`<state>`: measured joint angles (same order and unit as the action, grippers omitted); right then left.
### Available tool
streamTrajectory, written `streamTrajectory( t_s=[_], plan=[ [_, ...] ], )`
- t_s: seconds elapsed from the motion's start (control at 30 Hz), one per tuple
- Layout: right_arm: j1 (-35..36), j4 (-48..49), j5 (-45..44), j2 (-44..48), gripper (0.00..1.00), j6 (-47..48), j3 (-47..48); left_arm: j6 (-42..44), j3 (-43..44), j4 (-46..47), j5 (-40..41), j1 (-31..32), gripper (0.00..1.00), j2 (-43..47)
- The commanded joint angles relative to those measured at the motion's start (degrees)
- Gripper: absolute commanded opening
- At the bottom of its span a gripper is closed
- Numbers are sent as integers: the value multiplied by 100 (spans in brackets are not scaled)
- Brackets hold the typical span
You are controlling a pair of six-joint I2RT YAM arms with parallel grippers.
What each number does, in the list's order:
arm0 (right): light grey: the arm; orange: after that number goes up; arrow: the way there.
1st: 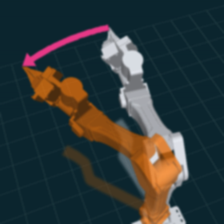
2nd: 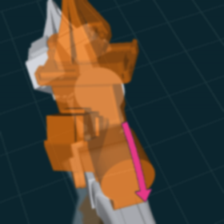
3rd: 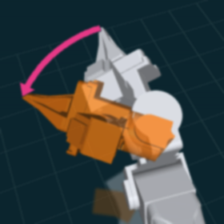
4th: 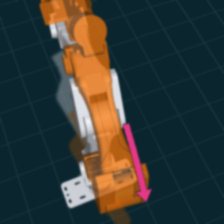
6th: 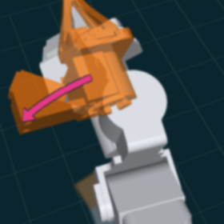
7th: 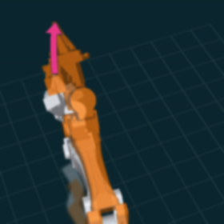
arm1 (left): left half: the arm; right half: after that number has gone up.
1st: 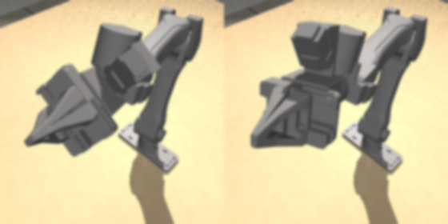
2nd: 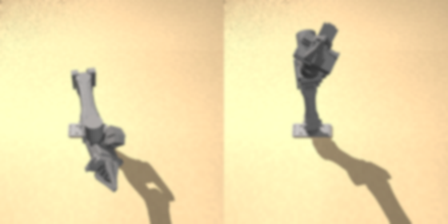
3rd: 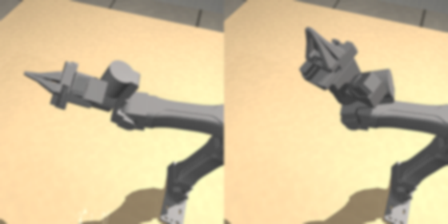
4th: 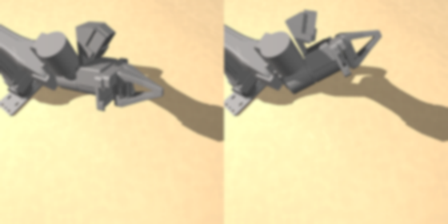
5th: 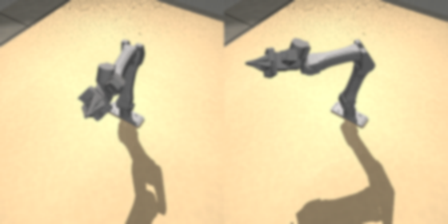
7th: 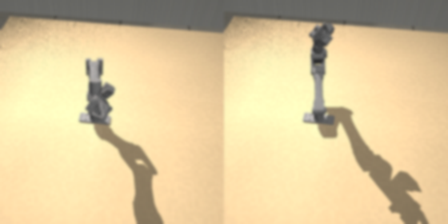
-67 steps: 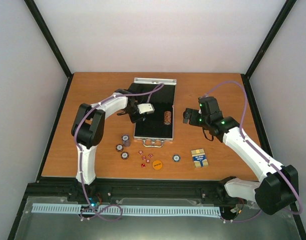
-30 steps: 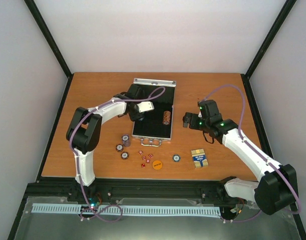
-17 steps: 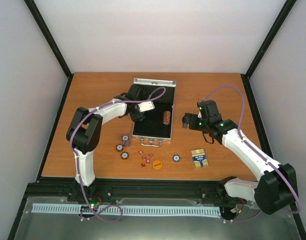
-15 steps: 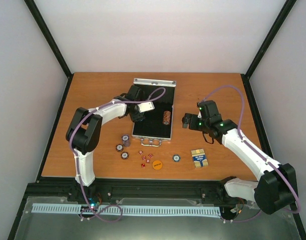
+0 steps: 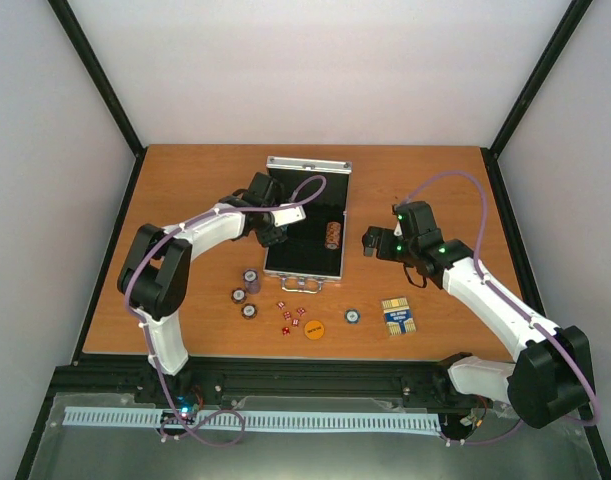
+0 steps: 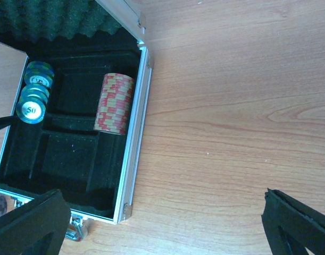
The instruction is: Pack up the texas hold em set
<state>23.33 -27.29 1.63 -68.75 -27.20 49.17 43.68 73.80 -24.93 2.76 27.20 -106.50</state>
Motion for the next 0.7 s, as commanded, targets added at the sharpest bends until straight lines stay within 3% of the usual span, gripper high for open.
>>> streamTrajectory(
  t_s=[0.0, 0.67],
  plan=[
    [-53, 72, 26, -7, 100, 47, -87, -112, -17, 68, -160, 44, 74, 62],
    [-57, 61, -22, -1, 100, 109, -96, -2, -36, -191, 96, 57, 74, -243]
  ],
)
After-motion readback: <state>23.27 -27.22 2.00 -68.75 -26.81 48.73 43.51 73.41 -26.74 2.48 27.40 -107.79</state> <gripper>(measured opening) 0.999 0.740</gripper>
